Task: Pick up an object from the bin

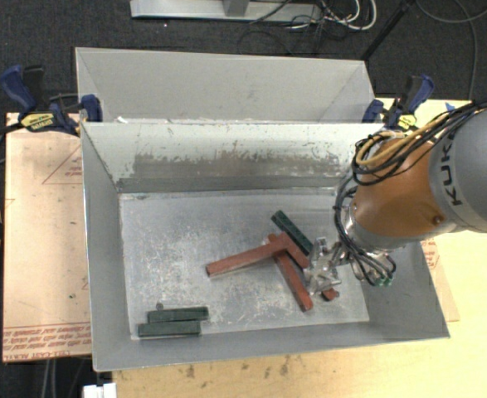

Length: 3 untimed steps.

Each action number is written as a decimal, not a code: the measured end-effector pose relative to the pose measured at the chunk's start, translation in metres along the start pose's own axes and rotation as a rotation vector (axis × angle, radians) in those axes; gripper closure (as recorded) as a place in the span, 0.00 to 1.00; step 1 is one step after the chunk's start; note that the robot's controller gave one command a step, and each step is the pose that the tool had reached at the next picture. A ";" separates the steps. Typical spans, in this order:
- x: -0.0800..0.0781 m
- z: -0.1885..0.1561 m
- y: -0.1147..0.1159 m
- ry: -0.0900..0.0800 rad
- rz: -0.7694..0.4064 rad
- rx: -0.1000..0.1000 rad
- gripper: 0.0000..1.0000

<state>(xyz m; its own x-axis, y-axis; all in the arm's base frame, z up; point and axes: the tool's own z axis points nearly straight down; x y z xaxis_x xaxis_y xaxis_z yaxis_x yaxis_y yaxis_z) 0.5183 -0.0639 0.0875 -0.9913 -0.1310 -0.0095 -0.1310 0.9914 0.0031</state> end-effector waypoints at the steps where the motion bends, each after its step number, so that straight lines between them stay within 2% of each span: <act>1: -0.034 0.014 -0.042 0.002 -0.012 0.004 0.00; 2: -0.037 0.011 -0.042 -0.006 -0.013 0.006 1.00; 3: -0.037 0.011 -0.042 -0.006 -0.013 0.006 1.00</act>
Offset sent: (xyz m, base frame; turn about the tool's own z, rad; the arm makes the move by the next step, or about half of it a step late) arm 0.0000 0.0000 0.0000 0.0000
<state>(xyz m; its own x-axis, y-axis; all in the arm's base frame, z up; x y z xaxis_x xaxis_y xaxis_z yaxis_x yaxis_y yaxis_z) 0.5602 -0.1011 0.0770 -0.9895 -0.1435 -0.0154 -0.1435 0.9896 -0.0028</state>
